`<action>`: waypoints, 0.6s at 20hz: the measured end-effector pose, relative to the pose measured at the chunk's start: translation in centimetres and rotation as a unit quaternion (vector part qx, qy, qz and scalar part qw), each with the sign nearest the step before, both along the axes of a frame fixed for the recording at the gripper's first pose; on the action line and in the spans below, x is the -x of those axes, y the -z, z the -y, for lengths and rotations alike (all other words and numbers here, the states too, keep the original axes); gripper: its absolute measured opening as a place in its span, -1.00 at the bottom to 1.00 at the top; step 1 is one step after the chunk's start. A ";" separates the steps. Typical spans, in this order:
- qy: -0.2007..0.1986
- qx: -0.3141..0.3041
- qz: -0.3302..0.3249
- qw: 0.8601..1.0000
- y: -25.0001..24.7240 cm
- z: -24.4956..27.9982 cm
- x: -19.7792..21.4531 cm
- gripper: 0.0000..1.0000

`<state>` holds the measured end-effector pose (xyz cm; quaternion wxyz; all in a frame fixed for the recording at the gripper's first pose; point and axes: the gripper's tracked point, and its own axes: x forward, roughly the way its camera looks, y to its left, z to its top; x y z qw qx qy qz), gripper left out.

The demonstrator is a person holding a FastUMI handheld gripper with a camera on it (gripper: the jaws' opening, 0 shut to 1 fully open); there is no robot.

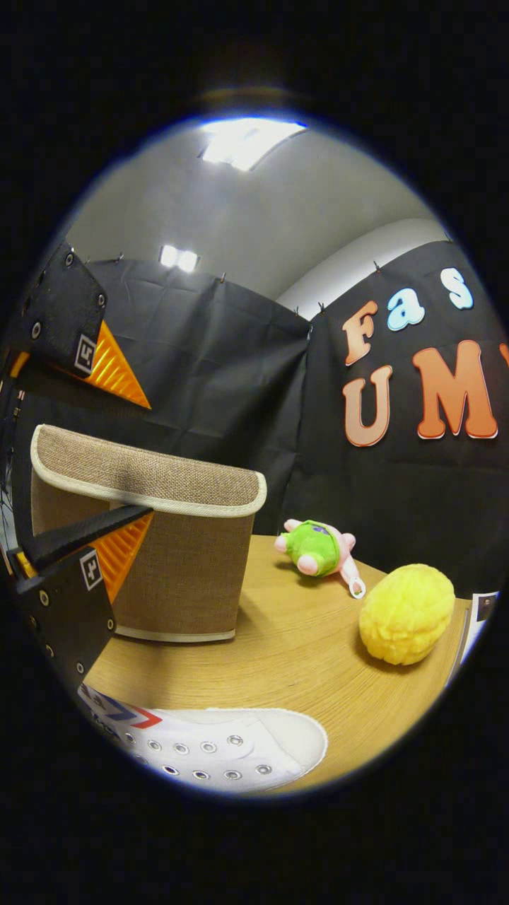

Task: Open the storage box then place both shoes into the box .Put the left shoe in first, then the right shoe, with the right side of both shoes facing outward in a uniform manner.

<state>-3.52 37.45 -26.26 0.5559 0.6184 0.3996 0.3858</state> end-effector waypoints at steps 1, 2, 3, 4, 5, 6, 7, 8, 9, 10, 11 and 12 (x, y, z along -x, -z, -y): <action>0.003 -0.002 0.007 1.000 -0.4 -0.1 0.0 0.45; 0.005 0.002 0.016 1.000 -0.6 0.1 0.0 0.36; 0.005 -0.001 0.022 1.000 -0.9 0.2 0.1 0.30; 0.003 -0.014 0.028 1.000 -1.6 0.2 0.3 0.23; 0.009 -0.030 0.032 0.999 -2.6 0.4 0.2 0.21; 0.018 -0.027 0.036 0.999 -2.6 0.4 -0.2 0.08; 0.020 -0.005 0.040 0.999 -1.6 -0.1 0.0 0.01; 0.015 0.002 0.043 0.999 -0.9 -0.5 0.4 -0.01; 0.004 0.008 0.039 0.999 -0.5 -1.0 0.9 -0.01; -0.005 0.018 0.031 0.999 0.2 -1.4 1.5 -0.01; -0.008 0.022 0.028 0.999 0.6 -1.8 1.6 0.00; -0.013 0.031 0.023 0.999 1.1 -2.1 1.7 0.00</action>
